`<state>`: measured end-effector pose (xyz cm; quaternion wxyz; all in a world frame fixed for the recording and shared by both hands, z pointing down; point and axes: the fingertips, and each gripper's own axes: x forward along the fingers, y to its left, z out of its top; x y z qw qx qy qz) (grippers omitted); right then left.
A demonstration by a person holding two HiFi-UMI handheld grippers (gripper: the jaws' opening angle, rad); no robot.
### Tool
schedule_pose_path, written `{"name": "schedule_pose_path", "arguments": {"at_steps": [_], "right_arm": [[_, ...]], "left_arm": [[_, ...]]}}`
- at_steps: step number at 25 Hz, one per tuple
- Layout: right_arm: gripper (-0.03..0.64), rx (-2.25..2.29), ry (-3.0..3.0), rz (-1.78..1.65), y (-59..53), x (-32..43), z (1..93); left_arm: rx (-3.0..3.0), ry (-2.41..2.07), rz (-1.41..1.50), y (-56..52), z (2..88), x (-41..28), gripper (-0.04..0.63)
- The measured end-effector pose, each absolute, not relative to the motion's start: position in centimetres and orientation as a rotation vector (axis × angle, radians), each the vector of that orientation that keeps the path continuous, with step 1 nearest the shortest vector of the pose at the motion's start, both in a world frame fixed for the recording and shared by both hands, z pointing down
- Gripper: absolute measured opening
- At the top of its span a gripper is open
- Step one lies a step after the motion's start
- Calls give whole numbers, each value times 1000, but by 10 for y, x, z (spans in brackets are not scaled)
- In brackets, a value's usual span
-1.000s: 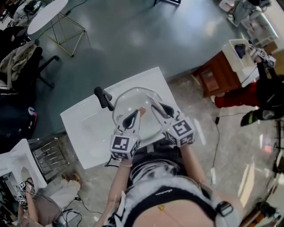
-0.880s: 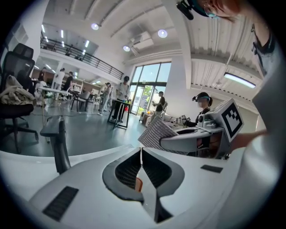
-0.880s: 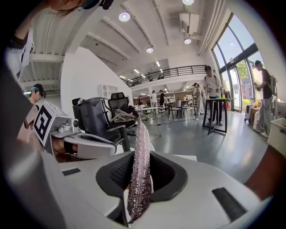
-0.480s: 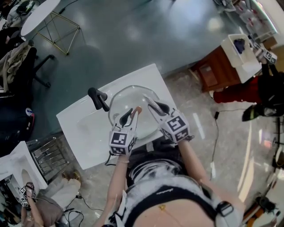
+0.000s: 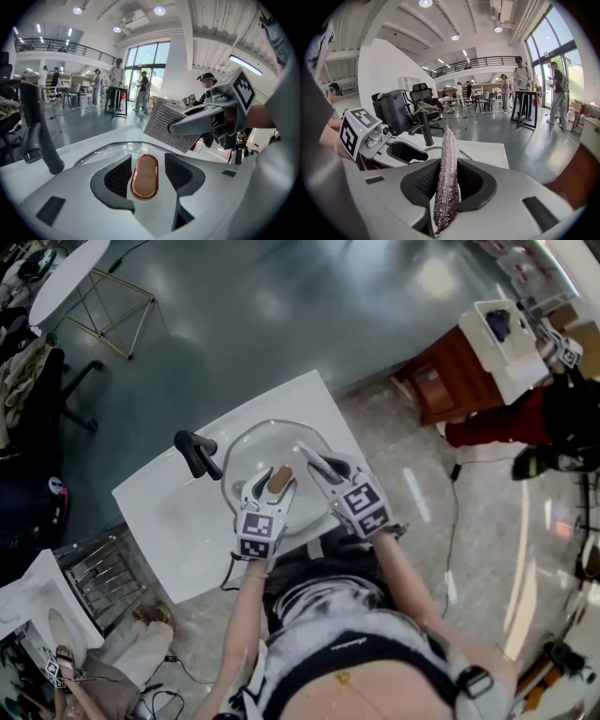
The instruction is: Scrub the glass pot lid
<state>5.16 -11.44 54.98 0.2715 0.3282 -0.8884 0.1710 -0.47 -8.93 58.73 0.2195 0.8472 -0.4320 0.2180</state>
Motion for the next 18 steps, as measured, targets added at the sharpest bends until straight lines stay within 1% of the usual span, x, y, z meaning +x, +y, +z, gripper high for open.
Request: {"name": "schedule_pose_path", "arguments": {"at_steps": [5,8,18], "right_arm": [[83,864,-2369,456,-114,51,559],[83,832,-2359,434,-113,46,567],[83,683,-2326,345,-103,22,591]], "left_arm": [[2333,-1168,663,-88,604,-2,224],[2337,-1178,657,-88,607,-3,186],[2345,-1139,632,-88,610,-2,181]]}}
